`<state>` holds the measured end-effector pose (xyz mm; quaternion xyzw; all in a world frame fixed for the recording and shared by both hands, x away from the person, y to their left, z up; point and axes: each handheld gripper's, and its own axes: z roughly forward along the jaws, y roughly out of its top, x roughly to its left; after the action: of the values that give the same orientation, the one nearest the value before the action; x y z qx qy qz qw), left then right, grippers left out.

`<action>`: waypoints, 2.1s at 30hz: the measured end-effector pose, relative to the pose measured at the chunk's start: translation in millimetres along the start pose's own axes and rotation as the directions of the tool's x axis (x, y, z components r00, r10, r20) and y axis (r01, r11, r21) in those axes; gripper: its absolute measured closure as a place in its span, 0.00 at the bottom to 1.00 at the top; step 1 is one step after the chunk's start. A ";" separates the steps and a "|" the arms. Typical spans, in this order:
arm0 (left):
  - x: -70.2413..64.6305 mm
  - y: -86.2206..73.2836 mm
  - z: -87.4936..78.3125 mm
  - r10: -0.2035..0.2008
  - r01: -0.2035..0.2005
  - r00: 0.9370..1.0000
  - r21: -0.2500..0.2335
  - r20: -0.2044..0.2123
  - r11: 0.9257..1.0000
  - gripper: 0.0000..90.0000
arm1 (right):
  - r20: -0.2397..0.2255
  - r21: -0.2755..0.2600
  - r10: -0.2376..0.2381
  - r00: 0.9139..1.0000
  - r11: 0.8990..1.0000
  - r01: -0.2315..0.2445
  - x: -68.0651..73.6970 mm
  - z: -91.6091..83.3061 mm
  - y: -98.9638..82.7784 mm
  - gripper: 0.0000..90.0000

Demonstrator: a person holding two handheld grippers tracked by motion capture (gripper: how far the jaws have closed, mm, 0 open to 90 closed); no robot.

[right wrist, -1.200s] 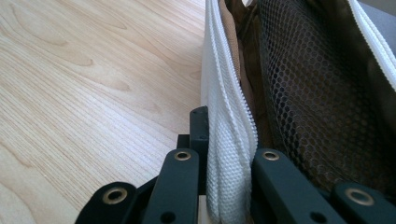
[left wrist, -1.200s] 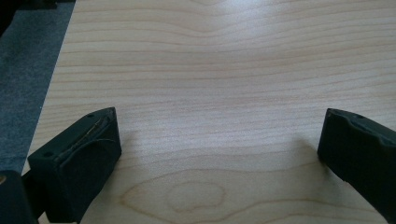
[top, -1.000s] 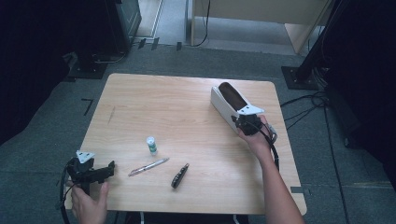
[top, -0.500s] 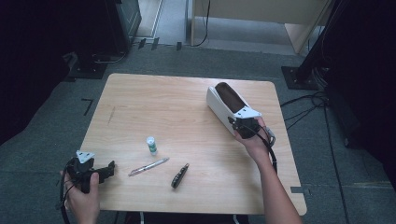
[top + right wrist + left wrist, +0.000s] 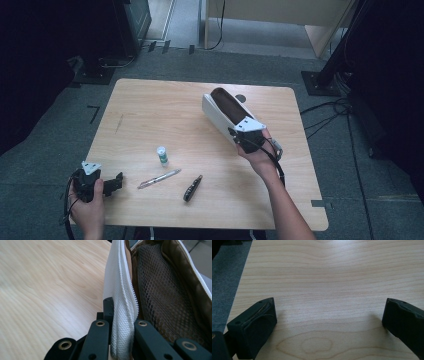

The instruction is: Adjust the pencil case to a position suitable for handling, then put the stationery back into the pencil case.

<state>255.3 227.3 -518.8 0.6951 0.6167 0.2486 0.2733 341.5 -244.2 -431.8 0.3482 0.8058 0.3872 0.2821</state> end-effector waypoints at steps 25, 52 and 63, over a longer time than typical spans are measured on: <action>-0.1 0.0 -0.1 0.006 -0.007 1.000 0.001 0.004 1.000 0.00 | -0.083 0.009 -0.073 0.994 0.997 0.074 76.5 18.2 8.0 0.97; -1.0 -0.1 -0.1 0.012 -0.012 1.000 0.001 0.014 1.000 0.00 | -0.079 -0.036 0.024 0.997 0.999 -0.026 94.3 18.5 0.5 0.30; -0.9 0.0 -0.2 0.013 -0.013 1.000 0.001 0.014 1.000 0.00 | -0.062 -0.039 0.146 0.987 0.988 -0.149 93.0 -8.6 -1.8 0.12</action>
<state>255.0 226.4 -518.8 0.7009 0.6106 0.2451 0.2754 279.0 -176.2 -445.9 0.3888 0.7772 0.4348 0.2362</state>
